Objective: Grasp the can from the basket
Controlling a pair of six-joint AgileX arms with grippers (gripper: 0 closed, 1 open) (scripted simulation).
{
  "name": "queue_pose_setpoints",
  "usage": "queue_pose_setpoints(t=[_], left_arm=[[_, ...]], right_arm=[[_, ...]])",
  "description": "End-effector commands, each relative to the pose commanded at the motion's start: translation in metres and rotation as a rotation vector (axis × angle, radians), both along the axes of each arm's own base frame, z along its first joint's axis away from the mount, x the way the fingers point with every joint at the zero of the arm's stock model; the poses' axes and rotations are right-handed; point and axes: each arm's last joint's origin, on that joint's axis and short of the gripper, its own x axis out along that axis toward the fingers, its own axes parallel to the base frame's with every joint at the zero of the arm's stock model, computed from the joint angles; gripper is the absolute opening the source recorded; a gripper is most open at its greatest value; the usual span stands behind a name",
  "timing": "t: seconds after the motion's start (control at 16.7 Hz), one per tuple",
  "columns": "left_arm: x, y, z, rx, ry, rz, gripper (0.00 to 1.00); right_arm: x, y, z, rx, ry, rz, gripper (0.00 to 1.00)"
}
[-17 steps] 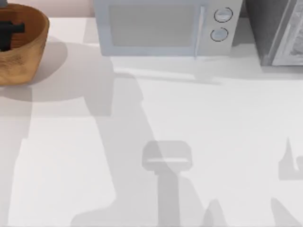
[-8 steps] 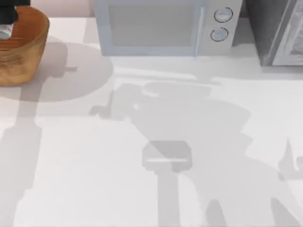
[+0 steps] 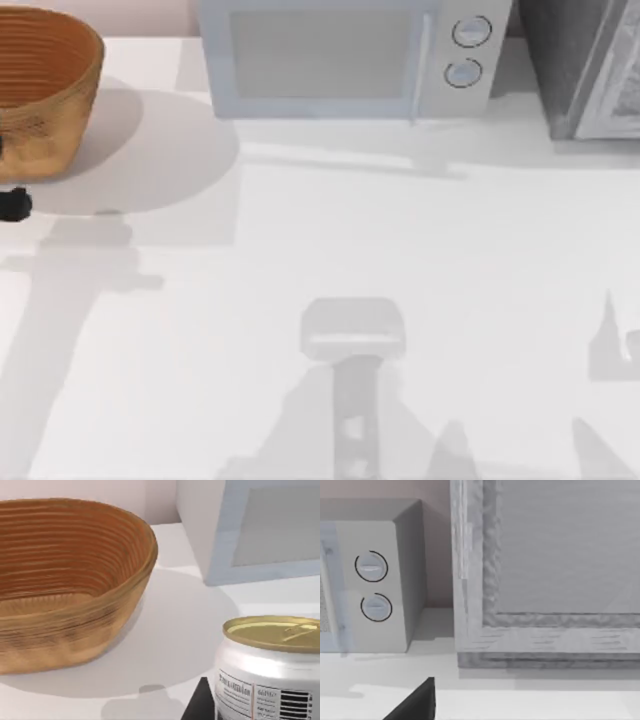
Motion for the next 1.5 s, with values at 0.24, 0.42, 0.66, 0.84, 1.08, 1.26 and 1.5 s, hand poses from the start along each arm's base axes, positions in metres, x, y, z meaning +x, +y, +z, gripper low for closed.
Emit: queue_pose_setpoints(t=[0.24,0.42,0.66,0.84,1.08,1.26,1.5], left_arm=[[-0.051,0.004,-0.061,-0.005,-0.227,0.074,0.0],[-0.064,0.007,-0.101,-0.006,-0.348,0.142,0.0],[-0.066,0.011,-0.129,-0.002,-0.416,0.208,0.0],[-0.066,0.011,-0.131,-0.001,-0.42,0.212,0.0],[-0.066,0.011,-0.131,0.0,-0.414,0.208,0.0],[-0.064,0.007,-0.118,-0.01,-0.428,0.154,0.0],[-0.053,0.0,-0.088,-0.037,-0.454,0.026,0.0]], right_arm=[[0.0,0.0,0.0,0.0,0.0,0.0,1.0],[0.0,0.0,0.0,0.0,0.0,0.0,1.0],[0.0,0.0,0.0,0.0,0.0,0.0,1.0],[0.0,0.0,0.0,0.0,0.0,0.0,1.0],[0.0,0.0,0.0,0.0,0.0,0.0,1.0],[0.0,0.0,0.0,0.0,0.0,0.0,1.0],[0.0,0.0,0.0,0.0,0.0,0.0,1.0]])
